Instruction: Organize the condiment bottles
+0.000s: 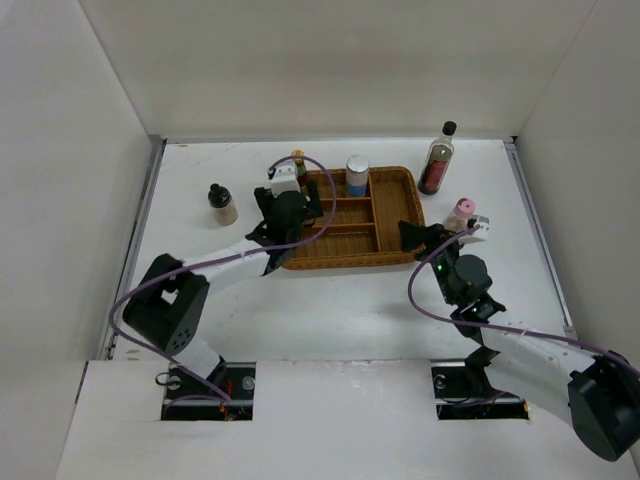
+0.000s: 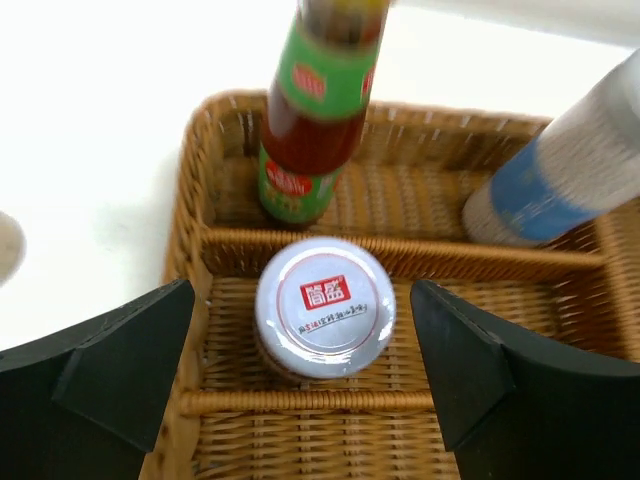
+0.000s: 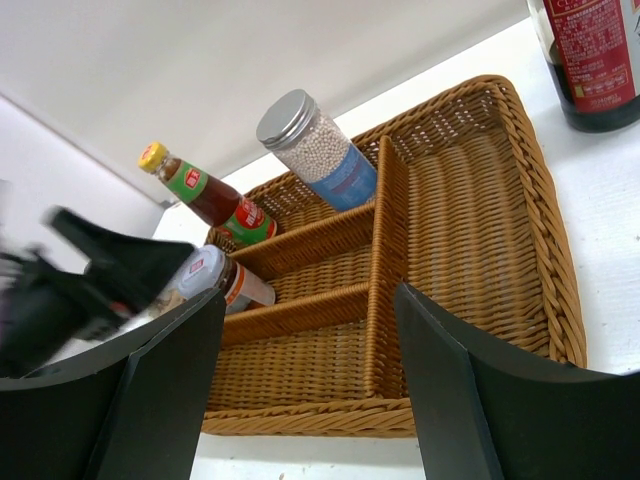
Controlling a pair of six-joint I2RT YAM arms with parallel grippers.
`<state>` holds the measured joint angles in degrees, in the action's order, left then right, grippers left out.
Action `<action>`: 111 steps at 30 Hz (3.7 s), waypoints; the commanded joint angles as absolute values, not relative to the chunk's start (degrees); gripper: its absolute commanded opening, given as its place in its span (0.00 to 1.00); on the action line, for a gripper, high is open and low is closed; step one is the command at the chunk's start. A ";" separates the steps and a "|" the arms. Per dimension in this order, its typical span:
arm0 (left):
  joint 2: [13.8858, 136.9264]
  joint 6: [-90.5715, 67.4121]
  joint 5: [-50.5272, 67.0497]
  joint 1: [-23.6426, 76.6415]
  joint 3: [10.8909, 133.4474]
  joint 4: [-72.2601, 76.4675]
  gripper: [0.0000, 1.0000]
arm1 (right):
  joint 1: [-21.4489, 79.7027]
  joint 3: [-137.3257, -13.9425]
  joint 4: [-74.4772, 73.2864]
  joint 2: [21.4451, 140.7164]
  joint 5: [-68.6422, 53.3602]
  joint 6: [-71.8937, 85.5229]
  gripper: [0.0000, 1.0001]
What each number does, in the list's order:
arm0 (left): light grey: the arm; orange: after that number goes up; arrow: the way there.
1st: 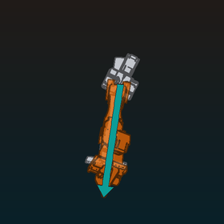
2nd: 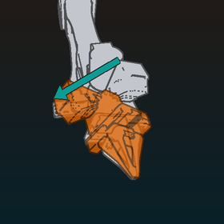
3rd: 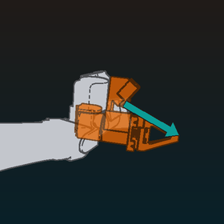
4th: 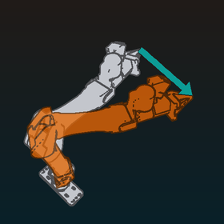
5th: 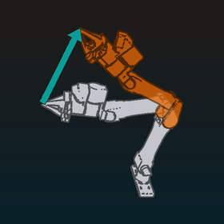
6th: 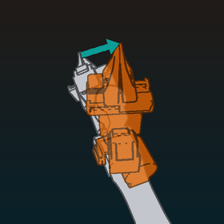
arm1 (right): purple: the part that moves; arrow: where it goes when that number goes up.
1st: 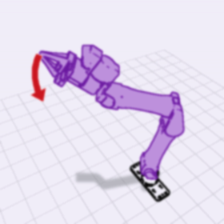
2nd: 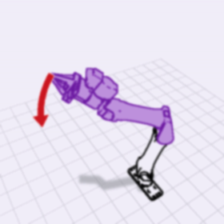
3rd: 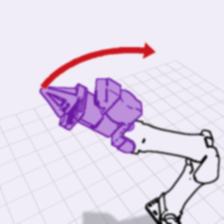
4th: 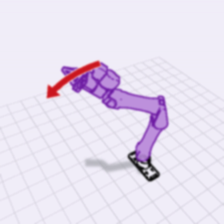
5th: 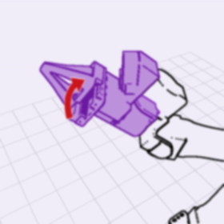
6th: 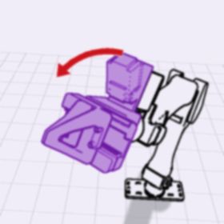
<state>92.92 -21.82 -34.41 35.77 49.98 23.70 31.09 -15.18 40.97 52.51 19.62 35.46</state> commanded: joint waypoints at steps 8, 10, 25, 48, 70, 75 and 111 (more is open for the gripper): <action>81.03 -24.16 -38.85 25.02 50.54 10.03 0.90 | 30.89 -16.43 43.59 52.38 18.90 36.30 0.76; 81.73 -26.10 -38.85 21.59 50.36 8.79 0.90 | 30.89 -16.44 43.77 52.38 19.51 36.04 0.77; 92.54 -25.93 -38.05 12.79 58.09 9.41 0.83 | 30.80 -16.35 44.21 53.96 18.90 36.91 0.78; 96.16 -25.23 -36.48 8.04 60.47 11.51 0.34 | 30.28 -16.18 43.94 52.83 18.80 36.74 0.78; 77.94 -18.37 -34.90 45.56 66.70 14.94 0.27 | 29.22 -14.41 41.49 48.69 24.52 38.05 0.35; 88.40 -18.63 -31.47 48.47 71.80 17.66 0.27 | 28.79 -14.50 40.96 48.61 24.43 38.14 0.49; 99.42 -20.65 -31.73 48.99 64.96 23.02 0.96 | 27.46 -14.94 40.87 48.08 23.12 37.19 0.69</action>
<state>107.83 -19.99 -31.31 48.42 66.57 18.20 27.70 -14.13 39.00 48.75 23.35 38.20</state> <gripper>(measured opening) 0.933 0.706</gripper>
